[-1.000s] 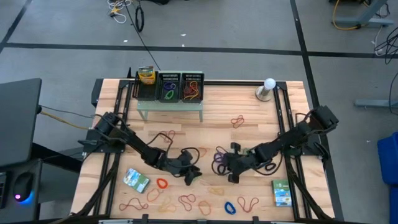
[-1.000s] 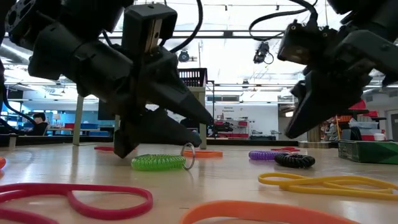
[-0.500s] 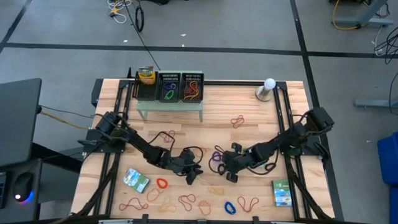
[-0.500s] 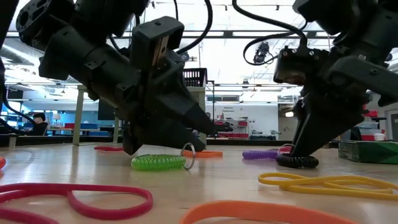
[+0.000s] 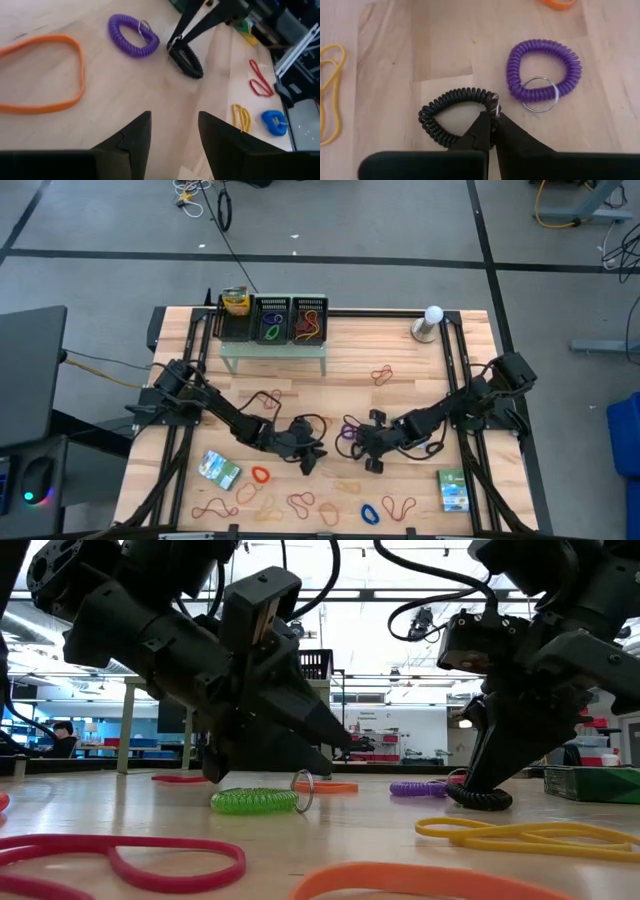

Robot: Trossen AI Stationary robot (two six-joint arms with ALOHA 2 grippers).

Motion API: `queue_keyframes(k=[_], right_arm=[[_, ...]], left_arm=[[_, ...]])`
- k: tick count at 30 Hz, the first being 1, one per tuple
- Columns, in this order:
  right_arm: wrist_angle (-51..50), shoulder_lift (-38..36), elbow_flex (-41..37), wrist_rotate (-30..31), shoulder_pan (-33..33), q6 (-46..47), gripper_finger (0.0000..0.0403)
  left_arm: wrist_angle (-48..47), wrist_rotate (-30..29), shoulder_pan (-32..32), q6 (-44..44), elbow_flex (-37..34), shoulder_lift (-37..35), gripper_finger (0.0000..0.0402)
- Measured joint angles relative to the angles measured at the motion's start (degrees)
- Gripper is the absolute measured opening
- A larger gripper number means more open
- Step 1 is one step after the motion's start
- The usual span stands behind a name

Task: Pick & Place Office Desk Supplies
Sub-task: Put the black spring rubber band into the middle black bin on the shelf

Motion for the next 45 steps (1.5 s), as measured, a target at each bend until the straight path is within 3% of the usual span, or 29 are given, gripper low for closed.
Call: queue_keyframes(k=[6, 11, 18, 24, 34, 37, 45], right_arm=[[1.1, -2.7, -0.1, 4.1, 0.2, 0.0, 0.0018], [7.7, -3.7, -0.1, 8.1, 0.2, 0.0, 0.0013], [15.2, -3.7, -0.1, 11.9, 0.2, 1.2, 0.0013], [18.0, -3.7, -0.1, 12.7, 0.1, 2.2, 0.0014], [21.2, -3.7, -0.1, 13.9, 0.1, 1.8, 0.0026], [21.0, -3.7, -0.1, 14.7, 0.1, 2.1, 0.0051], [20.8, -3.7, -0.1, 18.7, 0.4, 2.8, 0.0132]], left_arm=[[4.3, -0.2, 0.0, -2.0, 0.0, 0.0, 0.0209], [6.6, -2.9, 0.3, -2.6, 0.0, 0.0, 0.0235], [6.6, -6.0, 0.4, -1.7, 0.0, -0.1, 0.0237], [7.7, -6.0, 0.4, -1.0, 0.0, 0.0, 0.0182], [10.6, -5.9, 0.4, 5.1, 0.0, -1.8, 0.002], [4.2, -5.2, 0.4, 6.7, 0.0, -5.2, 0.002], [-23.8, -8.9, 1.6, 9.4, 0.0, -21.0, 0.002]])
